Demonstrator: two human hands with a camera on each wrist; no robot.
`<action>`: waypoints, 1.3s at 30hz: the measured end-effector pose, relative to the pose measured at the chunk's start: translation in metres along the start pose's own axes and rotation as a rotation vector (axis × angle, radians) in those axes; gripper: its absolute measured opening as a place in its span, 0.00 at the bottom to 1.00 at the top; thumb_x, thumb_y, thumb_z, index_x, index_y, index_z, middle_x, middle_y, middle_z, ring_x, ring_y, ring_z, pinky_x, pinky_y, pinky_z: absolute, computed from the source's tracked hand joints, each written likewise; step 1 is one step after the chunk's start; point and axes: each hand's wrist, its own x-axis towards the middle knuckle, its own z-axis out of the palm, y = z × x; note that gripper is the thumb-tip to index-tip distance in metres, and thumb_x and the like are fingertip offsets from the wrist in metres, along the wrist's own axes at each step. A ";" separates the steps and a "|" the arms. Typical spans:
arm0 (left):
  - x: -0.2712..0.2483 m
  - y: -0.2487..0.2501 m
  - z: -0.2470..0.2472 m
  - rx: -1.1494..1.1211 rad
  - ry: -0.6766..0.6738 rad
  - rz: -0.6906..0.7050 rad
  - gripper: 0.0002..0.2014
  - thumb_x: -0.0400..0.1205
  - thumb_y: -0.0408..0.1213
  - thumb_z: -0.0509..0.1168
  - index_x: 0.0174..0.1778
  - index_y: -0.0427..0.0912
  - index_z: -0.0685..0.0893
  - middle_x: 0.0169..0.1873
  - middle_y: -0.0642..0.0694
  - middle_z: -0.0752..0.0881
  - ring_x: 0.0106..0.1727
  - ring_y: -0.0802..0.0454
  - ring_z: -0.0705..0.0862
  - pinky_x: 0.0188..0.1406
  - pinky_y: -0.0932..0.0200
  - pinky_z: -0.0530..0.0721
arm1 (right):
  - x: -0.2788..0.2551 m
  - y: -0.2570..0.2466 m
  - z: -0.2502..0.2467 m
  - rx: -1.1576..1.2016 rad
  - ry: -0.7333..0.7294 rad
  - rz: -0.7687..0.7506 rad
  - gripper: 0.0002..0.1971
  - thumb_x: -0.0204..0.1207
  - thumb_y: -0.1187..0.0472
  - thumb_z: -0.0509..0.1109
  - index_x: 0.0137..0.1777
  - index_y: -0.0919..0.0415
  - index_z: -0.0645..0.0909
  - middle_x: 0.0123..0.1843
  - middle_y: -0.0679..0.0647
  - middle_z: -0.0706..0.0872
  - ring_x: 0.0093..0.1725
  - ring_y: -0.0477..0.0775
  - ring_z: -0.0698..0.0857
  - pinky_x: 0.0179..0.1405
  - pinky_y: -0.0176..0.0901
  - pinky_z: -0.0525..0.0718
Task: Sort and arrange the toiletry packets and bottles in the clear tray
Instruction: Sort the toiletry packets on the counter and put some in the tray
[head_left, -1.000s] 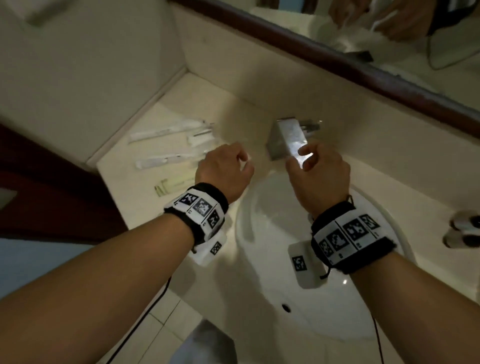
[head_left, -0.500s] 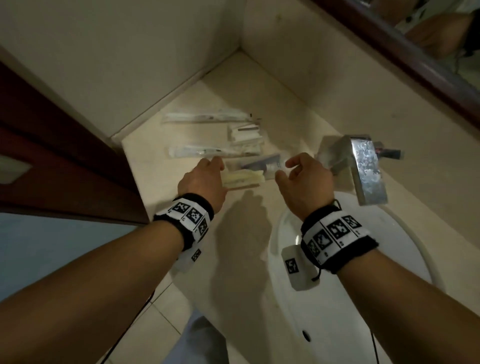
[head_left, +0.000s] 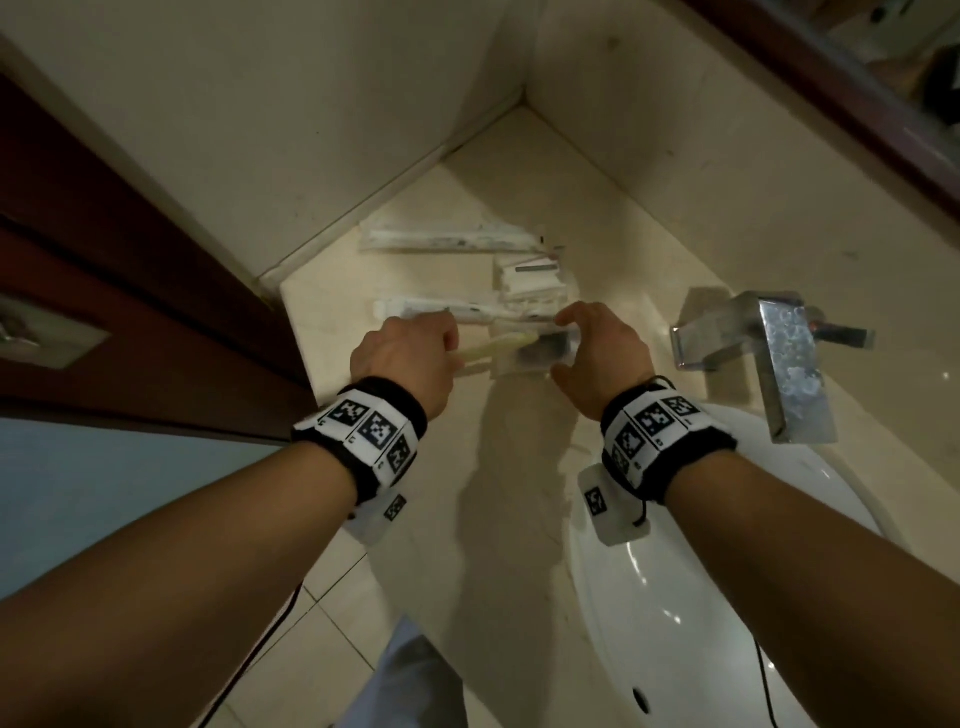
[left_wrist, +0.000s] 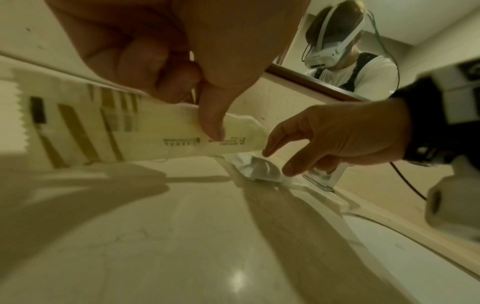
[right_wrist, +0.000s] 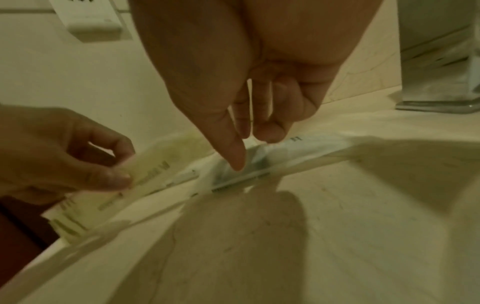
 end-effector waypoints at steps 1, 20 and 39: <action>0.000 -0.003 -0.002 -0.010 0.013 -0.007 0.04 0.84 0.43 0.64 0.43 0.54 0.79 0.43 0.47 0.83 0.42 0.42 0.80 0.40 0.54 0.75 | 0.003 0.000 0.004 -0.032 -0.017 -0.004 0.23 0.69 0.63 0.71 0.64 0.48 0.75 0.64 0.49 0.78 0.56 0.61 0.83 0.49 0.44 0.77; -0.051 0.076 -0.013 -0.203 0.103 0.228 0.08 0.80 0.51 0.68 0.45 0.52 0.82 0.46 0.47 0.90 0.49 0.39 0.86 0.50 0.47 0.85 | -0.084 0.030 -0.052 -0.016 0.145 0.123 0.12 0.70 0.50 0.69 0.40 0.58 0.75 0.36 0.53 0.80 0.38 0.60 0.80 0.38 0.46 0.79; -0.293 0.366 0.132 -0.231 -0.157 0.944 0.07 0.82 0.48 0.69 0.51 0.50 0.85 0.45 0.54 0.87 0.48 0.50 0.84 0.43 0.60 0.73 | -0.422 0.286 -0.140 0.337 0.748 0.727 0.16 0.67 0.48 0.73 0.36 0.63 0.80 0.33 0.57 0.84 0.35 0.60 0.82 0.36 0.52 0.82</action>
